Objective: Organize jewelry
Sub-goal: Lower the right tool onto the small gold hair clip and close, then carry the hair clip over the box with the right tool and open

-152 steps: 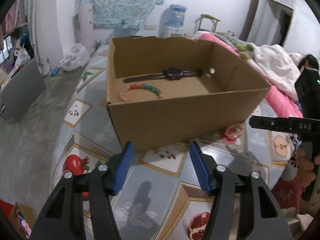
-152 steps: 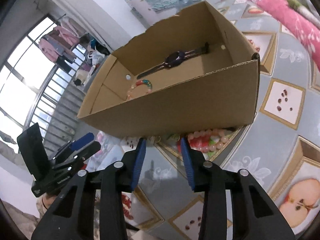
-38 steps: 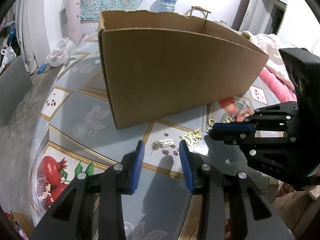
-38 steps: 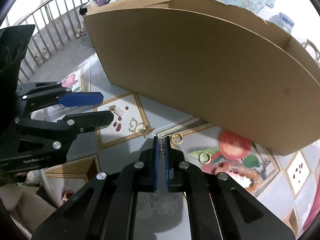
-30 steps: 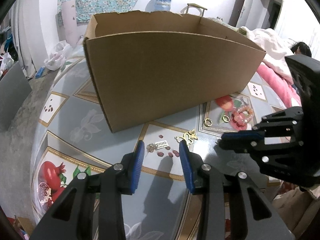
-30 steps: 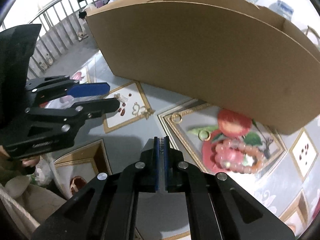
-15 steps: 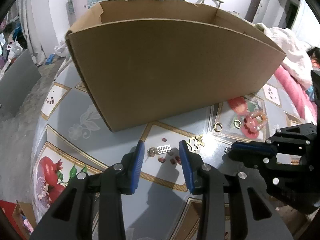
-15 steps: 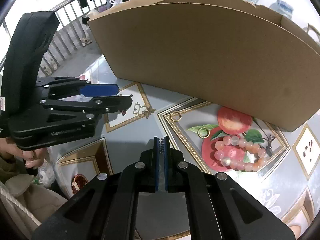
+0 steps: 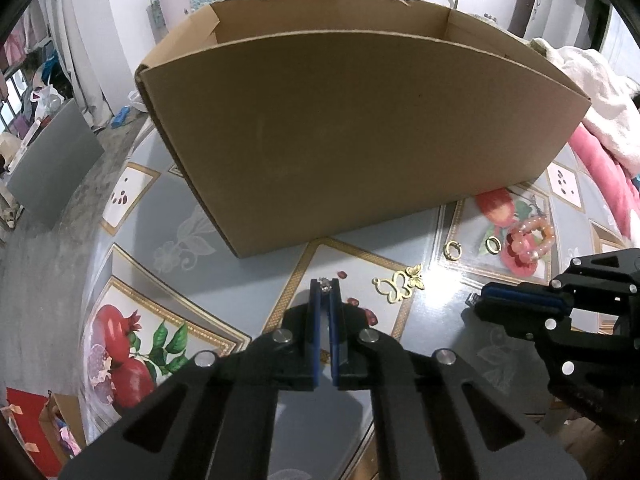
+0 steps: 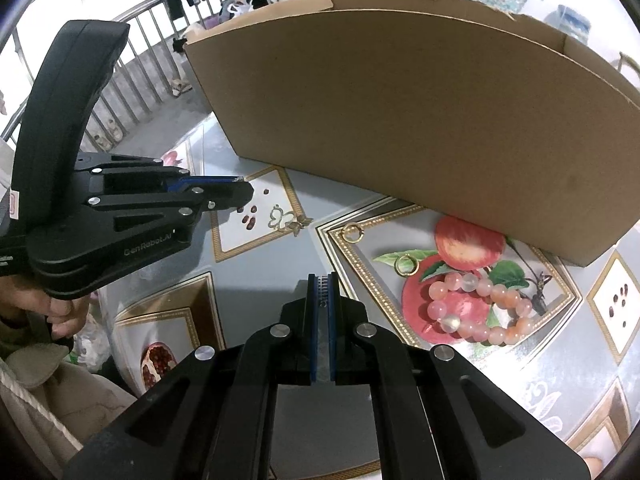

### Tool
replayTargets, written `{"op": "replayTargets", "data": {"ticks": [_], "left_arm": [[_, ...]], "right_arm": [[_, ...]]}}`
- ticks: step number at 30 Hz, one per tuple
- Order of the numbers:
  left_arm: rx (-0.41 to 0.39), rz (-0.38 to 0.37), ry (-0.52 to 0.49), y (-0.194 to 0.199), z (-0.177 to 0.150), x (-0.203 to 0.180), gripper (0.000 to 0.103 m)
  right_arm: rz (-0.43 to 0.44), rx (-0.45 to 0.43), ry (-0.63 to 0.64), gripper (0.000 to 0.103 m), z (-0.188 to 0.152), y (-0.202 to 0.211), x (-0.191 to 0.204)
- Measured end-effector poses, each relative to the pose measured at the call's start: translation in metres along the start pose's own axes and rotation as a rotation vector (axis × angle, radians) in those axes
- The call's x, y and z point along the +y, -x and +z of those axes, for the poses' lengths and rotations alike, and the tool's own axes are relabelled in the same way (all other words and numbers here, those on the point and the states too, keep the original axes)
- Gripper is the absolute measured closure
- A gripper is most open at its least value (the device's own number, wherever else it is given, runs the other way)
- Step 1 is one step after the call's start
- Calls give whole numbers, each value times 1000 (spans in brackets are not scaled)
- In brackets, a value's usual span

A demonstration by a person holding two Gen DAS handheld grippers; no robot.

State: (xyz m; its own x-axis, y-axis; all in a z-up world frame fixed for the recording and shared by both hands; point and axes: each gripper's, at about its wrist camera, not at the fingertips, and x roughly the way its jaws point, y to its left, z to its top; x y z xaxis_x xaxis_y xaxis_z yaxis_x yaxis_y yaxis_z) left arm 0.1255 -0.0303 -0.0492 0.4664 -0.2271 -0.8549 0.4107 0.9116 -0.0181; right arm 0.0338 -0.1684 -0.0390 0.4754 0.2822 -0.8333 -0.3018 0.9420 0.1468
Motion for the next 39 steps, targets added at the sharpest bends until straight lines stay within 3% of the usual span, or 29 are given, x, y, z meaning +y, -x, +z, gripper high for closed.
{"op": "replayTargets", "data": {"ticks": [14,23,29,33,36,39], "left_arm": [[-75,-63,32,25,-5,16,100],[-244,-114,-9,93,6,13,100],[-388,-175,-67,136,47,10,100],[-346,-262,-48,122,89,12,100],[-217,-365,14,85,124,16,100],[-104,-402,39,45,151,12,100]], "right_arm": [[-8,-49,3,101,-1,20,0],[26,-152,-6,101,11,68,0],[38,-317,24,101,53,122,-10],[13,-341,26,101,94,125,-35],[30,-215,-45,101,126,92,-65],[67,-108,-118,101,149,58,-93]]}}
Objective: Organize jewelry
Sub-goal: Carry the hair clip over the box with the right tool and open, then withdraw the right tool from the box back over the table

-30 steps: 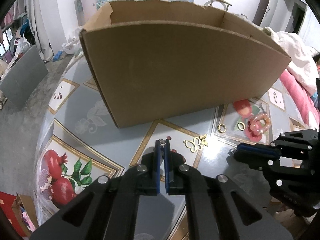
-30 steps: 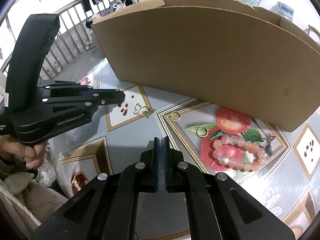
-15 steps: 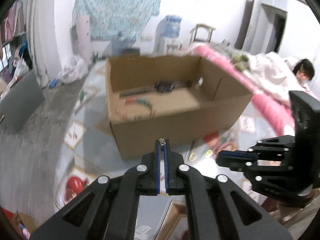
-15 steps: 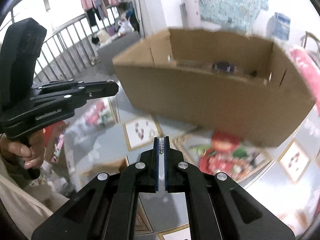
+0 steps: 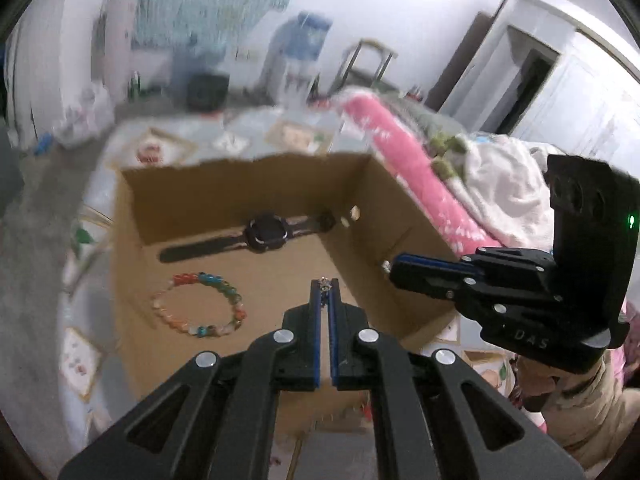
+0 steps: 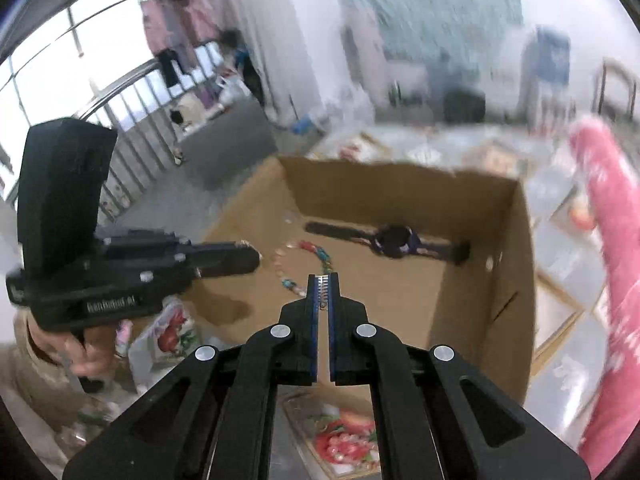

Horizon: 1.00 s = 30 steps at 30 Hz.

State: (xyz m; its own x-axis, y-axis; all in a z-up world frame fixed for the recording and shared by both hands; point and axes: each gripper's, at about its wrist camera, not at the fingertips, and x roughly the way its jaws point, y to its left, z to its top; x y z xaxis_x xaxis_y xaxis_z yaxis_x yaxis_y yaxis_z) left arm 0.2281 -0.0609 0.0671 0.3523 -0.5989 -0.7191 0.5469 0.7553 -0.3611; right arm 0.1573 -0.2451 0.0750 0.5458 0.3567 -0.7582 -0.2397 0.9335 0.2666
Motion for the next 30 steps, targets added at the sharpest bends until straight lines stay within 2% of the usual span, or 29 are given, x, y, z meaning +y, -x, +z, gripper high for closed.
{"op": "replayTargets", "data": {"ticks": [4,6,9,11,12,13,14,19,21,28,30], "left_arm": [[114,-17,68,-44,20,14,100],[160,-8,90,-60,27,18,100],[199,-11,132,-75,32,24,99],[208,-14,149,-80,35,26,93],[207,-12,148,-79,33,27,90],[208,-9,145,-80,34,27,78],[203,-2,141,-79,34,26,73],[162,-2,141,-76,38,30,73],[140,3,143,-72,41,30,73],[56,21,132,-44,41,25,73],[6,36,106,-25,38,19,73]], "right_arm": [[-4,80,-48,101,18,-30,-17],[12,93,-80,97,20,-33,-26],[15,84,-111,96,23,-31,-34],[22,65,-130,95,22,-26,-39],[26,58,-137,94,23,-25,-43],[26,50,-145,94,22,-22,-45],[23,44,-152,94,21,-20,-47],[11,13,-151,93,23,-9,-52],[-1,-3,-149,87,24,-5,-53],[-20,-62,-130,79,22,15,-48],[-18,-88,-124,71,18,28,-44]]}}
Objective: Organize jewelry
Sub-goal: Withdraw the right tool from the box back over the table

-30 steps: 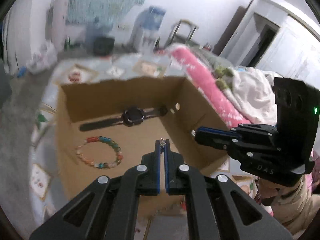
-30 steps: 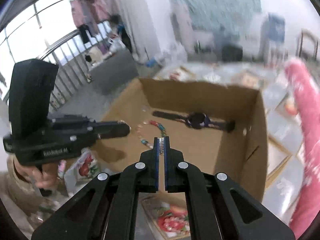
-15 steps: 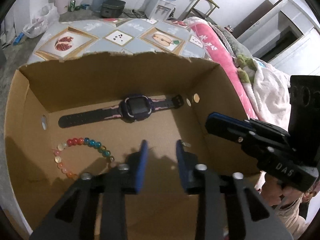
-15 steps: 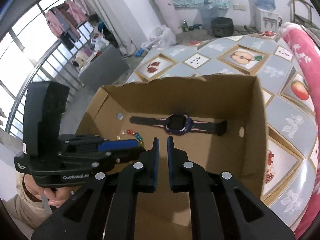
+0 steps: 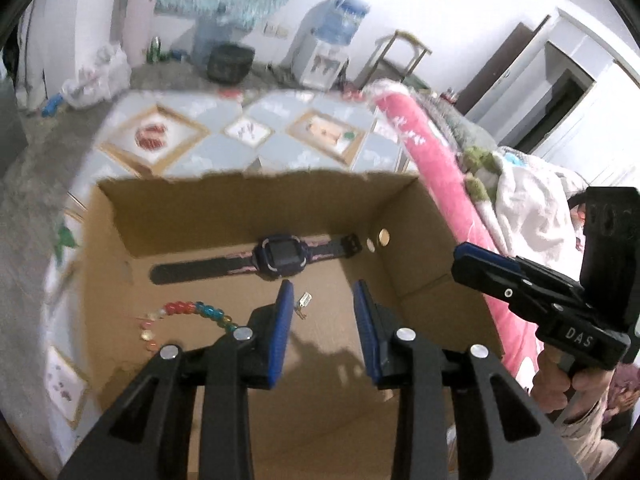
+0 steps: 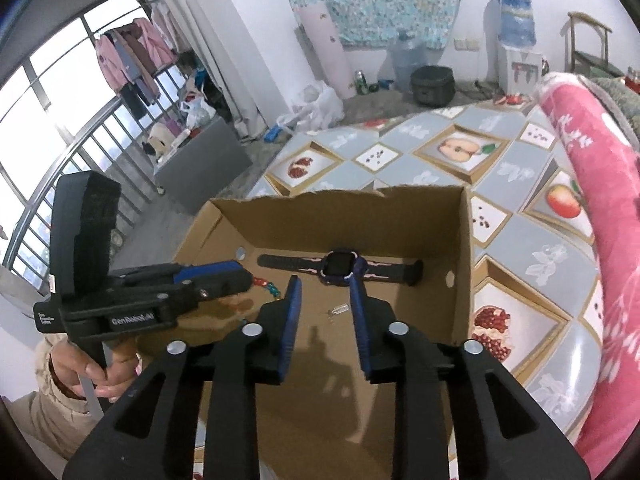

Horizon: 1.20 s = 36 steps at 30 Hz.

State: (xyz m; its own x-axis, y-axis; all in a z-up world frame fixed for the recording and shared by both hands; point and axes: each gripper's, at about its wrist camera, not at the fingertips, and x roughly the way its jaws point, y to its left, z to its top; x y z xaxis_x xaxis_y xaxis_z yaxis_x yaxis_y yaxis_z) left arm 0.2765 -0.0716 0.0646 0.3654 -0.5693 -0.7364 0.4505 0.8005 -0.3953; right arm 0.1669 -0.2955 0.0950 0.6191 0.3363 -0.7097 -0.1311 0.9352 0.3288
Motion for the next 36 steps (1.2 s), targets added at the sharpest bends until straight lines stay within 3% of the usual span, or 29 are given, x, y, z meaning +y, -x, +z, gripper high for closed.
{"op": "replayTargets", "data": {"ticks": [3,9,15,19,22,26,29,32,36], "left_arm": [[-83,23,-54,39,-15,-8,69],[-210,38,-112,118,-66,-15,57],[-218,30,-137,150,-129,-16,52],[-168,30,-114,138,-166,-8,52],[-101,10,-48,111,-186,7,52],[-42,45,-34,78,-201,14,52],[-61,67,-92,65,-208,9,52],[-62,142,-176,49,-212,-1,55],[-53,191,-266,32,-218,-12,61]], "right_arm": [[8,-62,18,57,-12,28,8],[50,-148,39,55,-52,80,22],[70,-129,38,55,-102,89,35],[90,-60,23,55,-136,68,45],[96,33,-7,63,-160,43,49],[71,118,-11,73,-182,12,57],[74,150,-8,82,-190,-2,63],[56,173,0,88,-190,-17,69],[55,196,21,91,-188,-34,79]]}}
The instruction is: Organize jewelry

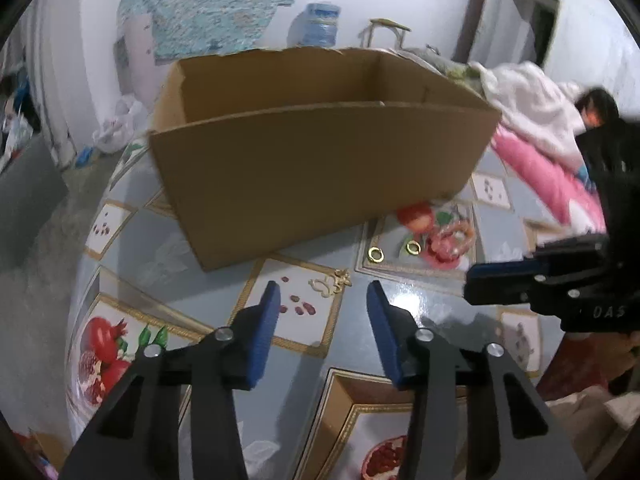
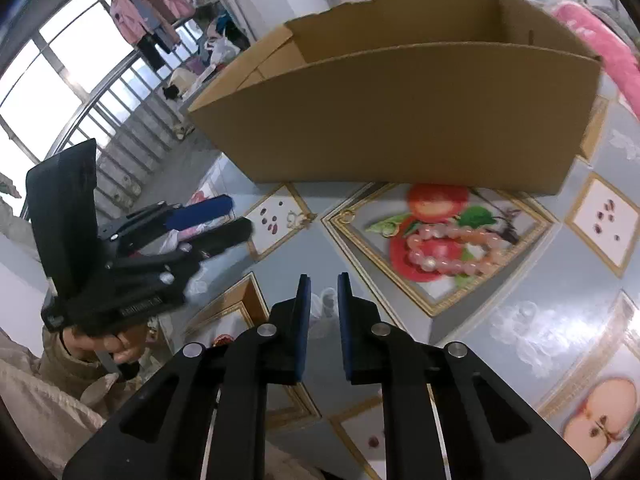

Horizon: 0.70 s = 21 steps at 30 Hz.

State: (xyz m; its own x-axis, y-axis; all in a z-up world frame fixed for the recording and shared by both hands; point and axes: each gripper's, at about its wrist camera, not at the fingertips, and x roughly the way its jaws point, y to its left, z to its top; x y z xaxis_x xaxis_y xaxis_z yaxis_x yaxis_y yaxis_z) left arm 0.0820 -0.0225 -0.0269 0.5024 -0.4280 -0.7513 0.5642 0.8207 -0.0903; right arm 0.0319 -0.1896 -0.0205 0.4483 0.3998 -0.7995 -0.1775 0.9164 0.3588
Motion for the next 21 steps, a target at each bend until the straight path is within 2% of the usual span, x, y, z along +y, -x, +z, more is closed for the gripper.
{"op": "replayTargets", "data": {"ticks": [5,14,21], "left_arm": [[12,30,-65,-16,1,-9,67],[77,30,-68,-42,4,1,68],[70,30,-114,-48,8,-5,70]], "right_arm": [[13,4,15,91,1,-3,-2],[38,30,6,91,3,-7,-12],[49,44,-15,90,8,-10,-20]]}}
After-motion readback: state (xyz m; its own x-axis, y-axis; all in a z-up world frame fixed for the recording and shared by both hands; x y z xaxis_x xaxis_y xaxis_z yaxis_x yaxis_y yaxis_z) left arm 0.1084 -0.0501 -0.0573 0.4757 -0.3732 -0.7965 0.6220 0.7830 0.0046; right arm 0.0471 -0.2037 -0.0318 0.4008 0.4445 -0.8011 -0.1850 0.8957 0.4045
